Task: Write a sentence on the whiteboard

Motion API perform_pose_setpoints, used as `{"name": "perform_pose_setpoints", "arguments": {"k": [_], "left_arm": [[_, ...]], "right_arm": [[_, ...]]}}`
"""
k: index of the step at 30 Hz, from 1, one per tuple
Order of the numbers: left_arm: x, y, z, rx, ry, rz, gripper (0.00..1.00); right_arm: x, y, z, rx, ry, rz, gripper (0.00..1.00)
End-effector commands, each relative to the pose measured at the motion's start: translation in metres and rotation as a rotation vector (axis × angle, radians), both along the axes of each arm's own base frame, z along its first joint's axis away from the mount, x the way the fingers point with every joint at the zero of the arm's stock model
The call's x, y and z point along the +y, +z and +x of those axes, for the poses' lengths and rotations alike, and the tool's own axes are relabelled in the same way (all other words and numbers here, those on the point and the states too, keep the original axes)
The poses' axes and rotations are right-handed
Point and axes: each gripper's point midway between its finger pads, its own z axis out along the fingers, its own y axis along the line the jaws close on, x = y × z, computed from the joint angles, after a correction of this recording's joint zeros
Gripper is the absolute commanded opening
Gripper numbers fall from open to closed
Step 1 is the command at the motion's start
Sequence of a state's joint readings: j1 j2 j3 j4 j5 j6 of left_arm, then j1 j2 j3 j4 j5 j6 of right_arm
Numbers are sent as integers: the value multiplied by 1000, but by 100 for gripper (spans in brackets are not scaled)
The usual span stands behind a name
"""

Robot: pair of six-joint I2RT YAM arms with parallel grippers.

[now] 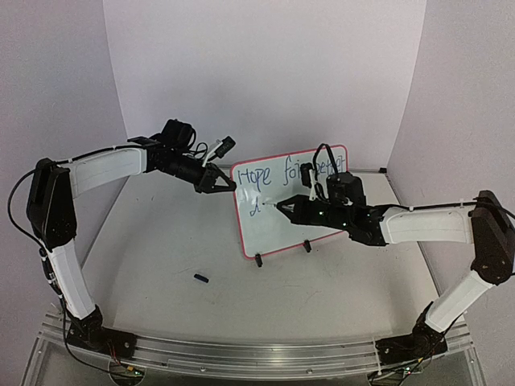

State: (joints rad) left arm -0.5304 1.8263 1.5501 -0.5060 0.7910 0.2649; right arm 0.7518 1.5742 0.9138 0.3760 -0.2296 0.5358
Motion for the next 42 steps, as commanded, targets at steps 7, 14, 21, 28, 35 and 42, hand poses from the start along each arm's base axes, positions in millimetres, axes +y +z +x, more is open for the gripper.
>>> {"name": "perform_pose_setpoints", "arguments": {"k": [7,14,21,28,35,42], "left_arm": [[6,-47,-26,93,-30,153,0],[6,-47,-26,92,-31,153,0],[6,-47,-26,92,-30,152,0],[6,-46,-27,91,-32,152,0],[6,-46,-27,89,-32,154,0],[5,-46,-27,89,-33,155,0]], "right_arm": [[-5,3,11,-10,-31,7,0],[9,1,8,-7,49,0,0],[8,-18,6,32,54,-30,0],[-10,-12,8,10,-27,-50,0],[-12,5,11,-25,-45,-34,0],[-8,24,13,-56,-39,-3,0]]}}
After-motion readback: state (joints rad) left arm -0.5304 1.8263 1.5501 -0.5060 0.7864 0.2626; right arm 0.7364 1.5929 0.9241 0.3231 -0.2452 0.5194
